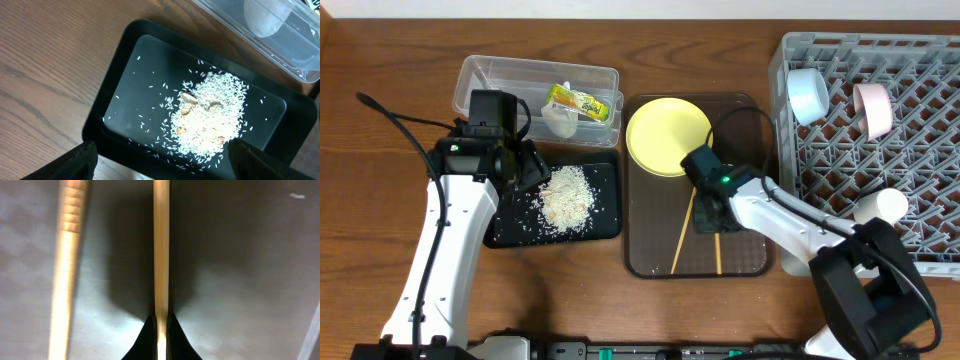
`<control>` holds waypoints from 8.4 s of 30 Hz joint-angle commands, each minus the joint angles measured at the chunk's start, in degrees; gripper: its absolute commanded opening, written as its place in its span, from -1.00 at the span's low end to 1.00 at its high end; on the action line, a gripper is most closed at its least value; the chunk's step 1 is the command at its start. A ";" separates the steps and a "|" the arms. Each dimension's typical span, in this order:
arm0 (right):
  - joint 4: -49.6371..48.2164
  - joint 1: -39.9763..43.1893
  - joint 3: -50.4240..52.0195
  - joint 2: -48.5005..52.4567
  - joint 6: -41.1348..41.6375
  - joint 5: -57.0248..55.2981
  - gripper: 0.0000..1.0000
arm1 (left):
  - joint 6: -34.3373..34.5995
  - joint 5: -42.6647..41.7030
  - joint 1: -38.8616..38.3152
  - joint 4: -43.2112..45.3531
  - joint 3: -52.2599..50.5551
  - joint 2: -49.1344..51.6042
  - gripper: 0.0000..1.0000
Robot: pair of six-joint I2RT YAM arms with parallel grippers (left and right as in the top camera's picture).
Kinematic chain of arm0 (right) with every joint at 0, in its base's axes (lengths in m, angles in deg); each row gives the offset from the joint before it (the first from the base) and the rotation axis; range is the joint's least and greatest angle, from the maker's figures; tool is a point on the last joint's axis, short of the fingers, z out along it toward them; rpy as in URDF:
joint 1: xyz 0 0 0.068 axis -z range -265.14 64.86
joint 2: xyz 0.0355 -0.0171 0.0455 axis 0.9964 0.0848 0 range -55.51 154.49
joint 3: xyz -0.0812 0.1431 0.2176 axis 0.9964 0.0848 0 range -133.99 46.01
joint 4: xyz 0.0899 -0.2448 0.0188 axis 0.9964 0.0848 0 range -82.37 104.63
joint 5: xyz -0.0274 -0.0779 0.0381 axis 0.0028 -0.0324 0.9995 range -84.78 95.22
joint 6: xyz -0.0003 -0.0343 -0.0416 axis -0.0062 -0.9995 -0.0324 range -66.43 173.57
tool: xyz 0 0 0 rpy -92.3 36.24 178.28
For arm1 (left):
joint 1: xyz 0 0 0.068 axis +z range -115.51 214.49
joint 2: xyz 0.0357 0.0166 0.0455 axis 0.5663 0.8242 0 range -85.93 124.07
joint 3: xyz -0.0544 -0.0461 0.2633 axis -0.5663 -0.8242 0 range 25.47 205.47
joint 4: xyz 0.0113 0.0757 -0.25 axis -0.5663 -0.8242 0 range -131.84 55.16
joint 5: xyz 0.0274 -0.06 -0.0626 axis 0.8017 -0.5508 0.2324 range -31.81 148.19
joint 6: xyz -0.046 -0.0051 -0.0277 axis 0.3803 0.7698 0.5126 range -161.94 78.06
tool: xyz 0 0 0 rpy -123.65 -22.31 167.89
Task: Sort waste into correct bins and load items into the dishwasher rack
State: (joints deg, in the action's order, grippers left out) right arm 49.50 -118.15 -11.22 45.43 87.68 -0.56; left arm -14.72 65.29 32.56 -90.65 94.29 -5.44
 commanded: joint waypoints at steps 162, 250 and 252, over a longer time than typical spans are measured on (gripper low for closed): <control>-6.45 29.81 -14.27 -22.16 -38.86 -20.70 -0.98 | 0.55 1.07 0.26 -0.31 -0.26 0.39 0.71; 19.71 31.10 12.35 -64.24 -28.41 10.14 0.98 | -18.43 -13.75 -5.11 2.29 -21.59 -55.47 0.72; 20.28 31.10 12.35 -64.24 -28.39 10.14 0.98 | -18.43 -13.75 -5.11 2.32 -21.59 -55.47 0.72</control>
State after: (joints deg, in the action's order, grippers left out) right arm 69.35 -86.76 0.78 -18.56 59.86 10.10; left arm -32.97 51.91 27.62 -88.36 73.26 -60.81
